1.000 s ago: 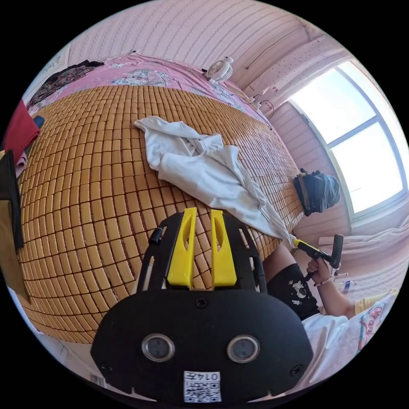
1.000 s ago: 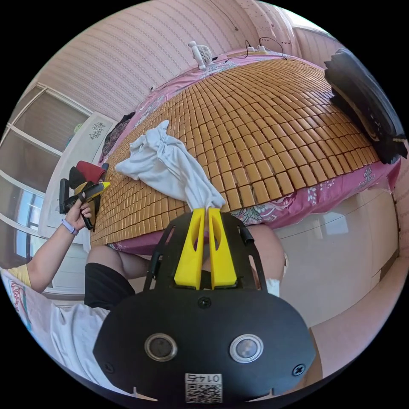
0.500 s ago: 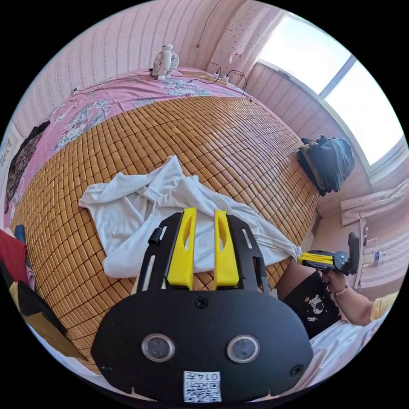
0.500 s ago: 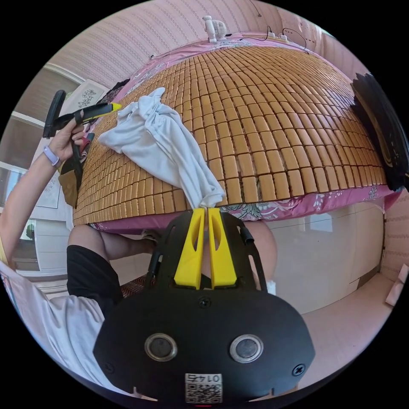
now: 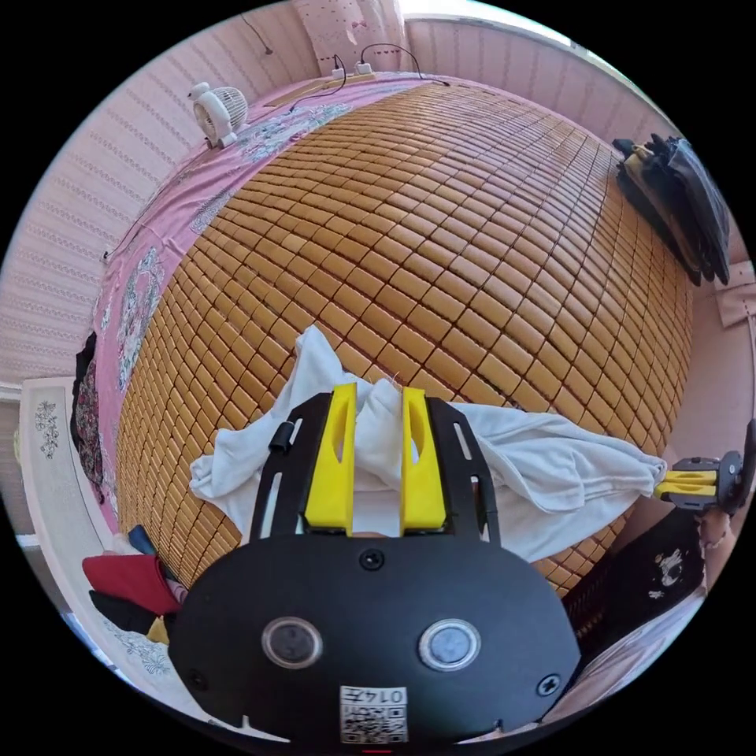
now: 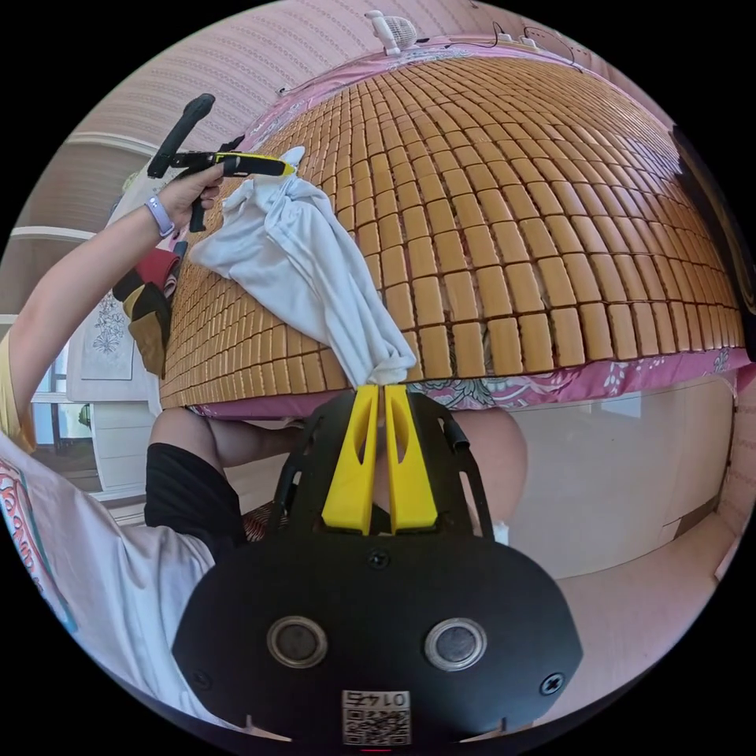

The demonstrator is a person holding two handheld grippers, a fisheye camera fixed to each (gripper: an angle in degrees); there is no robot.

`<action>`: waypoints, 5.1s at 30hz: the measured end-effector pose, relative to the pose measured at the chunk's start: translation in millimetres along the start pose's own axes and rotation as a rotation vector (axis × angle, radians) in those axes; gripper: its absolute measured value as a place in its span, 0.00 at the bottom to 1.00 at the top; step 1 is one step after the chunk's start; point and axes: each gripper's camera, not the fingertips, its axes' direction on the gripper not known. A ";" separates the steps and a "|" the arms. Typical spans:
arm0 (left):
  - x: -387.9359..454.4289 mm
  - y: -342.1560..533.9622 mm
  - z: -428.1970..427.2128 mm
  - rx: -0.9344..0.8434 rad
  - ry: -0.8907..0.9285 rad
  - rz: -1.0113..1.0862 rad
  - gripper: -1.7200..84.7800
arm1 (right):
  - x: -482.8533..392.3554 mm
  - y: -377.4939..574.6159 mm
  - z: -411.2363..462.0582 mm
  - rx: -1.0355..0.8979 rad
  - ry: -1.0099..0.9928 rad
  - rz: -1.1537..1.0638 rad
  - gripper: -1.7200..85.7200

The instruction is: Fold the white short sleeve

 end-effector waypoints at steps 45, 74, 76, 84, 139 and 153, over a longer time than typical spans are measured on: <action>157.7 837.4 -432.8 1.619 -0.351 -0.250 0.01 | -174.7 380.3 -542.6 1.229 -0.582 -0.873 0.02; -32.3 675.4 -337.5 1.267 -0.149 -0.639 0.01 | -270.6 6.0 -487.0 0.888 -0.541 -0.440 0.02; -35.1 670.2 -362.4 1.358 -0.164 -0.566 0.01 | -278.9 8.2 -508.5 1.000 -0.544 -0.488 0.02; -34.1 651.8 -290.5 1.255 -0.115 -0.467 0.01 | -233.9 13.5 -422.3 0.943 -0.379 -0.567 0.02; -30.5 733.1 -286.7 1.389 -0.022 -0.471 0.01 | -181.0 71.0 -464.0 0.843 -0.712 -0.729 0.02; -113.3 601.3 -227.3 1.254 0.086 -0.712 0.01 | -252.3 -32.4 -424.8 0.875 -0.174 -0.437 0.02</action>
